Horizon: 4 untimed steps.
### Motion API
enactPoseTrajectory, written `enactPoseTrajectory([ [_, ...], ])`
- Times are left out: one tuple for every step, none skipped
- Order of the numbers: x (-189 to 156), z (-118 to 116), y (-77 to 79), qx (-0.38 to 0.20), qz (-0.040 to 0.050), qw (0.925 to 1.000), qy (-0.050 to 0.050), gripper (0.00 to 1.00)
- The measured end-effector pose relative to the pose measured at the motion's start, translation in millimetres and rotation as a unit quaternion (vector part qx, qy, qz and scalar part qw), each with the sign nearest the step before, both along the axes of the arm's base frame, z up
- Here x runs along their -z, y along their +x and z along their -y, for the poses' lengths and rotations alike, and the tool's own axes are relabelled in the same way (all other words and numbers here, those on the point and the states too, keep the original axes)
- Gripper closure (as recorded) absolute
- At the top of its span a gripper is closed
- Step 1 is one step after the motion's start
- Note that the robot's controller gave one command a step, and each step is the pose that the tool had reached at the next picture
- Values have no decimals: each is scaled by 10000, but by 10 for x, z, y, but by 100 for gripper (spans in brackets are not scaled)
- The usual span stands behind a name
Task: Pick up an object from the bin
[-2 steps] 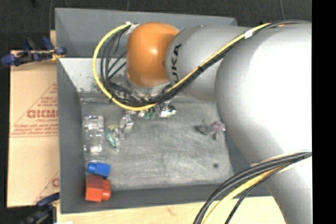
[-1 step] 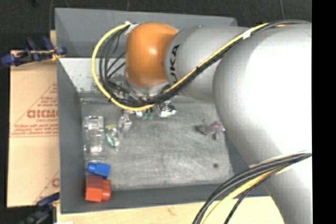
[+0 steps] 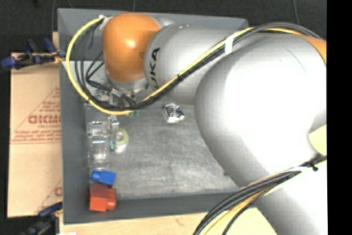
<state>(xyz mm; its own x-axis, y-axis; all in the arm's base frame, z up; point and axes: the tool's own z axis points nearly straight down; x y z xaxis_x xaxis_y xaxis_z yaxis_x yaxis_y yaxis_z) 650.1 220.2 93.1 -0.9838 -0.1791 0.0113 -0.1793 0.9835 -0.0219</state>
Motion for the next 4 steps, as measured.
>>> enactPoseTrajectory([
  [-10,83,-8,419,92,9991,69,0],
  [-12,69,-5,142,91,9998,89,0],
  [-476,724,-119,520,79,9985,120,0],
  [-32,122,-409,220,79,9997,94,0],
])
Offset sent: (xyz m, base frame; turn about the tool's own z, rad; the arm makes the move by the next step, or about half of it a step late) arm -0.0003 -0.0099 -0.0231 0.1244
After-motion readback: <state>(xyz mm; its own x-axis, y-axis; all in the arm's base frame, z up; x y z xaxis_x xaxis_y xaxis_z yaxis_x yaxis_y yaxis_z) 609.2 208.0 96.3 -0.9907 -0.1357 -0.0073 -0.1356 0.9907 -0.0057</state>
